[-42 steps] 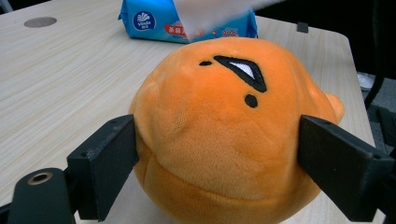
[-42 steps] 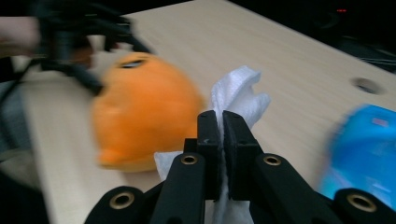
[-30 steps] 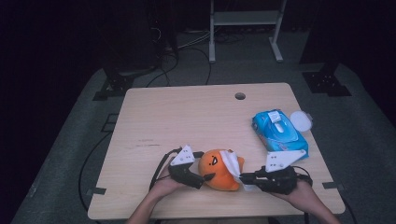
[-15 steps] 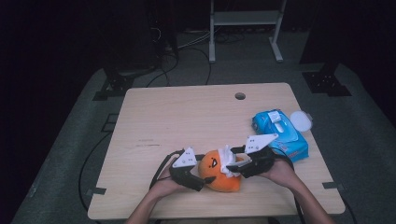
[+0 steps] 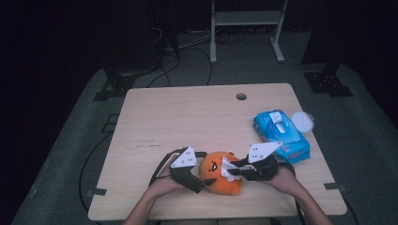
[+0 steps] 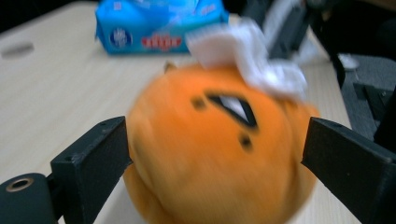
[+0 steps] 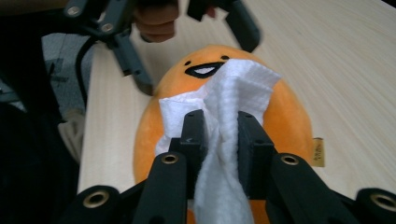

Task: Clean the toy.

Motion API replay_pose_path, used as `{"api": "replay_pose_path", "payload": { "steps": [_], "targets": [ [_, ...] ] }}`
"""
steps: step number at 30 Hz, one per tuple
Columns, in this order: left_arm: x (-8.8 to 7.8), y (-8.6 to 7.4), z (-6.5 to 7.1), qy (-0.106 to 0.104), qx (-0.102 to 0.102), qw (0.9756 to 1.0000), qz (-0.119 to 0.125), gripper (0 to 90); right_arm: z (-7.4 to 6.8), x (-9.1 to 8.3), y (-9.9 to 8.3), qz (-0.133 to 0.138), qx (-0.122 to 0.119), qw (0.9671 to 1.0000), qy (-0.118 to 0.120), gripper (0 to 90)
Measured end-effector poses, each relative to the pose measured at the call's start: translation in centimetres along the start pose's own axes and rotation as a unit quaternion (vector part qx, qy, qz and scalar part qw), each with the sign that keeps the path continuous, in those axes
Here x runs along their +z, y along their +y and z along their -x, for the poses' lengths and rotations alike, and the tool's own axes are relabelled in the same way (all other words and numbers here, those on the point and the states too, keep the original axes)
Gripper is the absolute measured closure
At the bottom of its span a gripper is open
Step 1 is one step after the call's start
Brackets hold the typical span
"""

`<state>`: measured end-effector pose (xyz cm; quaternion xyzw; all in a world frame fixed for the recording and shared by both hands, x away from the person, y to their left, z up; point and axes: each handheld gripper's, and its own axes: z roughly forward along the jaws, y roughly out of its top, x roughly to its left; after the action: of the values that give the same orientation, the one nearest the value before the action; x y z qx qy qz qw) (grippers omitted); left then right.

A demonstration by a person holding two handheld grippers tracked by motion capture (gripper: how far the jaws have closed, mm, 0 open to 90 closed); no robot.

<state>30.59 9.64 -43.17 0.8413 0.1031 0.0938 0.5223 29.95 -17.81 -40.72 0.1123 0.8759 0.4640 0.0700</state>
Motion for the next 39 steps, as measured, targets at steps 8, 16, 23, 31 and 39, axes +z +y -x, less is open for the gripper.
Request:
{"api": "replay_pose_path", "payload": {
  "steps": [8,16,23,31,39],
  "targets": [
    [0.5,-0.6,-0.1,0.04,-0.053,0.9973,-0.032,28.4,-1.2,-1.7,-2.0,-0.031,0.007,0.9971,-0.069,79.8],
    [1.1,-0.7,0.6,0.085,-0.093,0.9918,-0.022,28.9,-2.5,-1.3,-2.3,-0.002,0.031,0.998,-0.055,79.7],
    [0.8,-0.9,1.2,0.075,-0.084,0.9936,-0.012,25.8,-2.2,0.1,-1.8,-0.014,0.031,0.9972,-0.067,79.8],
    [0.7,-1.1,2.3,0.059,-0.017,0.9973,-0.038,22.2,-2.1,-0.8,-2.9,-0.013,0.036,0.9923,-0.118,79.6],
    [0.9,-1.6,1.3,0.067,-0.043,0.9965,-0.025,22.2,-5.3,1.0,-1.4,-0.014,-0.031,0.9928,-0.115,79.2]
  ]
}}
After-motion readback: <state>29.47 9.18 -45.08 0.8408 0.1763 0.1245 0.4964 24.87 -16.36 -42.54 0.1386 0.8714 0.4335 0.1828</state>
